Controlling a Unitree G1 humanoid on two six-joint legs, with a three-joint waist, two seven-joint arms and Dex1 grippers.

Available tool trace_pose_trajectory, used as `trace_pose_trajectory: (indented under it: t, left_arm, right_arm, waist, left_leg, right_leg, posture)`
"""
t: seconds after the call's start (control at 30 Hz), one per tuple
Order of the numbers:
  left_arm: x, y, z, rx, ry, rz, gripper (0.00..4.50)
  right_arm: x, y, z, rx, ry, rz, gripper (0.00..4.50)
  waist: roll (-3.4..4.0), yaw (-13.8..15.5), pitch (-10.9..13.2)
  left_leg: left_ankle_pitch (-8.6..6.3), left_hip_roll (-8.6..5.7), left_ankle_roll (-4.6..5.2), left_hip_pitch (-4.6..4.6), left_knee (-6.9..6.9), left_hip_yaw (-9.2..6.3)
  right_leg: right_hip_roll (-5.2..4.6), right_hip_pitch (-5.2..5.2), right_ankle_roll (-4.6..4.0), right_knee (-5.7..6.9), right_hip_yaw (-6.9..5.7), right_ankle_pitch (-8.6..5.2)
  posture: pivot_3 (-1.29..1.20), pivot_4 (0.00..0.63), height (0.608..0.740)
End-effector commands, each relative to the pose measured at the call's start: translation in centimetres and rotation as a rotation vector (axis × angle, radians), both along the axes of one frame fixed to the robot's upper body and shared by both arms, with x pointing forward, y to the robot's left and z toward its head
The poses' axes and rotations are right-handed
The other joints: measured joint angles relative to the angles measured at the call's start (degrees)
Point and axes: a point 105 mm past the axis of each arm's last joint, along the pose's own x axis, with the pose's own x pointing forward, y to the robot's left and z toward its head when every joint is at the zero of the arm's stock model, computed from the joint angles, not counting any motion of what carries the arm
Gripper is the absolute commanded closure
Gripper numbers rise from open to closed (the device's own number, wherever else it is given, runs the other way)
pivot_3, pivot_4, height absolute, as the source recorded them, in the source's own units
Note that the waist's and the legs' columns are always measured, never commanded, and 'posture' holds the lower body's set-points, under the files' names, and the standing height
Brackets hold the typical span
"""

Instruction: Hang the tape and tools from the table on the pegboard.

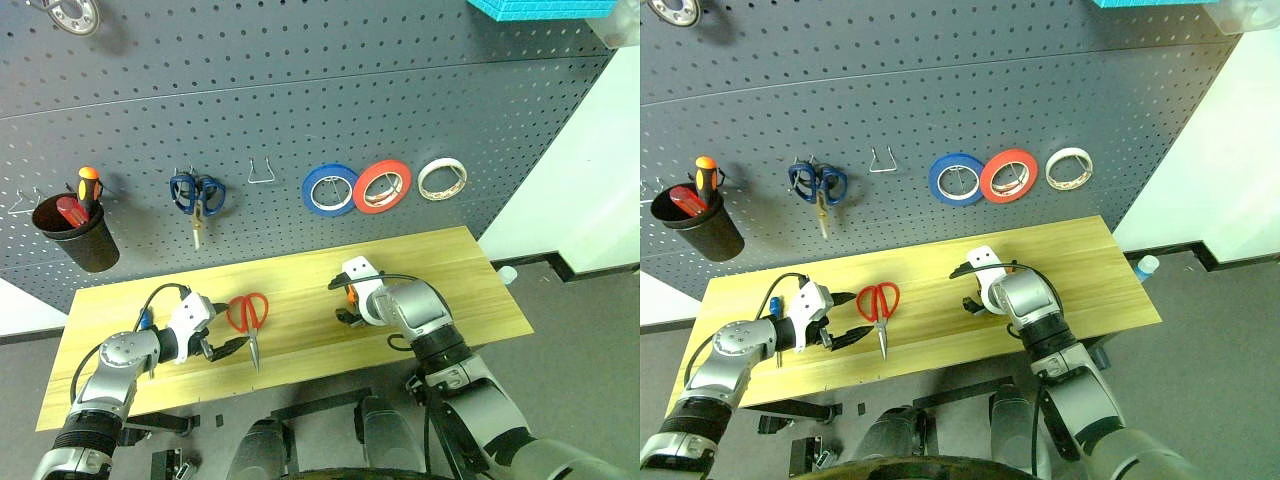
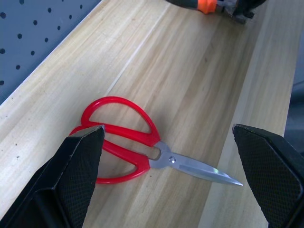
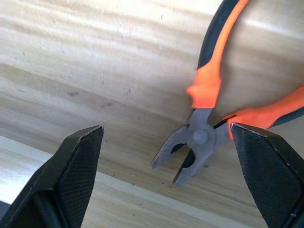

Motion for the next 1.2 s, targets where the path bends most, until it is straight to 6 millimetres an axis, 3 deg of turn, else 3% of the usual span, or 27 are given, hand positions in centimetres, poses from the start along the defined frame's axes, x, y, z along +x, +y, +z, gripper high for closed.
trace_pose_trajectory:
  t: [0.03,0.57,0.87,1.0,1.2]
  left_arm:
    - [0.5,0.0,0.9,-0.004,-0.036,-0.003,0.00]
    - [0.4,0.0,0.9,-0.005,-0.038,-0.002,0.00]
    - [0.4,-0.1,0.9,-0.006,-0.040,-0.002,0.00]
    - [0.4,0.0,1.0,-0.005,-0.041,0.002,0.00]
    - [0.4,0.0,1.0,-0.006,-0.045,0.003,0.00]
  right_arm:
    - [0.3,0.0,0.5,0.021,-0.005,-0.036,0.05]
    - [0.2,1.5,-1.4,0.044,0.082,-0.083,0.05]
    - [0.5,1.1,-2.3,-0.014,0.065,-0.109,0.05]
    - [0.5,0.4,-2.6,-0.036,0.071,-0.135,0.88]
    - [0.3,-0.1,-2.4,-0.046,0.070,-0.136,2.94]
  waist:
    - [0.00,-0.02,0.00]
    - [0.01,-0.15,0.01]
    - [0.03,-0.14,0.02]
    - [0.03,-0.17,0.02]
    - [0.04,-0.17,0.03]
  left_leg:
    - [0.00,0.00,0.00,0.00,0.00,0.00]
    - [0.00,0.00,0.00,0.01,0.00,0.00]
    - [0.00,0.00,0.00,0.00,-0.01,0.00]
    - [0.00,0.00,0.00,0.01,-0.01,0.00]
    - [0.00,0.00,0.00,0.00,-0.01,0.00]
  right_leg:
    - [0.00,0.00,0.00,0.00,0.00,0.00]
    - [0.00,0.00,-0.01,0.00,0.00,0.00]
    - [0.00,0.00,-0.01,0.00,0.00,0.01]
    - [0.00,0.00,-0.02,0.01,0.00,0.00]
    - [0.00,0.00,-0.02,0.00,0.00,-0.01]
  posture:
    - [-0.06,0.111,0.740]
    - [-0.05,0.115,0.740]
    - [-0.05,0.117,0.740]
    - [-0.05,0.117,0.740]
    - [-0.05,0.118,0.740]
